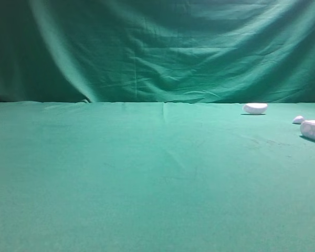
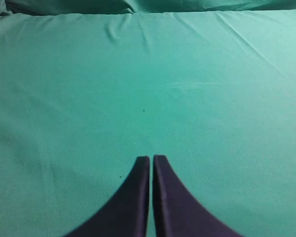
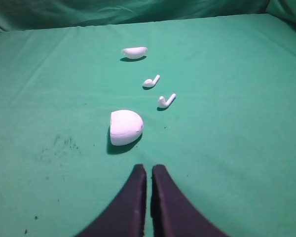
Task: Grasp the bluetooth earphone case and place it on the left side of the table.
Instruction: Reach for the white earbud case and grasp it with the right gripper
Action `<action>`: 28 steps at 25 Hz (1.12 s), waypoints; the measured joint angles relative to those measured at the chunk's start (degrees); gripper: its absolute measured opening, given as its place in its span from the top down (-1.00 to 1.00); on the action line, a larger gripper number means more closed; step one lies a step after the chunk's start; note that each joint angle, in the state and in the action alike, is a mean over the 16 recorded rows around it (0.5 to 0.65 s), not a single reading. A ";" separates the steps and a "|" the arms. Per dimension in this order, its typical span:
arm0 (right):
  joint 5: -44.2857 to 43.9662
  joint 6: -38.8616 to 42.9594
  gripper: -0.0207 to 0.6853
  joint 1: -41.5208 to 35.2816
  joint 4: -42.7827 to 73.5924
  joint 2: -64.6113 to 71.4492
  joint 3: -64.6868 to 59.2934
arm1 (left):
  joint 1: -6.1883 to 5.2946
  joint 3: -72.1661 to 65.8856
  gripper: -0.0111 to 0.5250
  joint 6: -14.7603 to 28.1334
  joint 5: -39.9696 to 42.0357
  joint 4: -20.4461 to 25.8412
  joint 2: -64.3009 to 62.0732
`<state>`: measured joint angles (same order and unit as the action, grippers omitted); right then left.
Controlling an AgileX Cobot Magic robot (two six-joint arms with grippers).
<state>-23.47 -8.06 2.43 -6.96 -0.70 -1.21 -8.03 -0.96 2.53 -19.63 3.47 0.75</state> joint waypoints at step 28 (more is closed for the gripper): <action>21.38 0.95 0.94 0.00 -7.63 0.83 1.58 | 0.00 0.00 0.96 0.00 0.00 0.00 0.00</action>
<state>-2.09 -7.11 2.43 -14.59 0.13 0.37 -8.03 -0.96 2.53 -19.63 3.47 0.75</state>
